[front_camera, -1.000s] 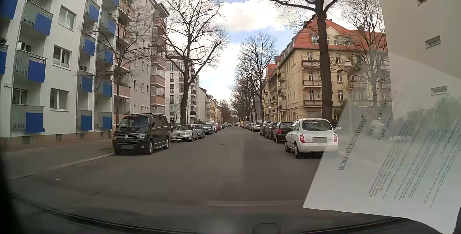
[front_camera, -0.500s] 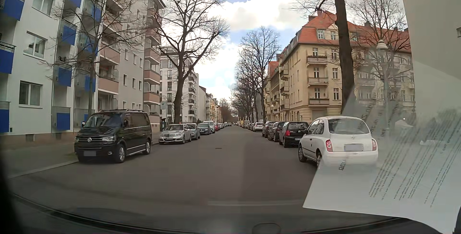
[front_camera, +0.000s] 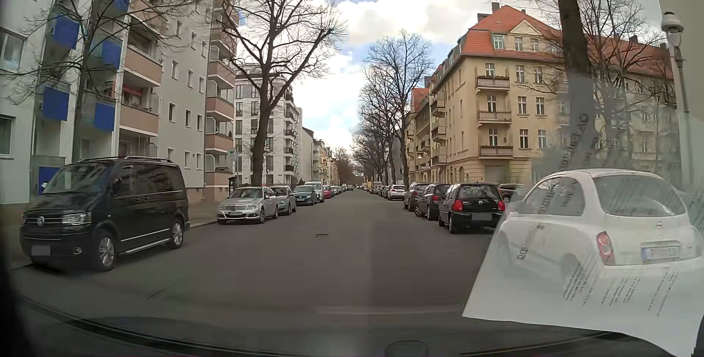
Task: Follow the waypoints while adhering to traffic rules and regulations
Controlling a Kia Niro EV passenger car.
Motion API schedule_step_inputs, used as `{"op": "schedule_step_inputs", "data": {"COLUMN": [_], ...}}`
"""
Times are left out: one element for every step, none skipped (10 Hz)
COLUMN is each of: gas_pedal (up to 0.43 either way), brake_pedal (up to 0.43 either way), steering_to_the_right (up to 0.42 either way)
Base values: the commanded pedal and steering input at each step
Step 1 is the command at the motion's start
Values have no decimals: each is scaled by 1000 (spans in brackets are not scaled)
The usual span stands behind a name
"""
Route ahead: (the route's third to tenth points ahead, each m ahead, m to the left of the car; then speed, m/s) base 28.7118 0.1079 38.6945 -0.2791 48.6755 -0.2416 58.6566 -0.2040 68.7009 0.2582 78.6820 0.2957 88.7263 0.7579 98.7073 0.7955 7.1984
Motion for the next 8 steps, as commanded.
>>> {"op": "schedule_step_inputs", "data": {"gas_pedal": [0,0,0,0,0,0,0,0], "brake_pedal": [30,30,30,30,30,30,30,30], "steering_to_the_right": [9,10,11,13,13,13,13,13]}}
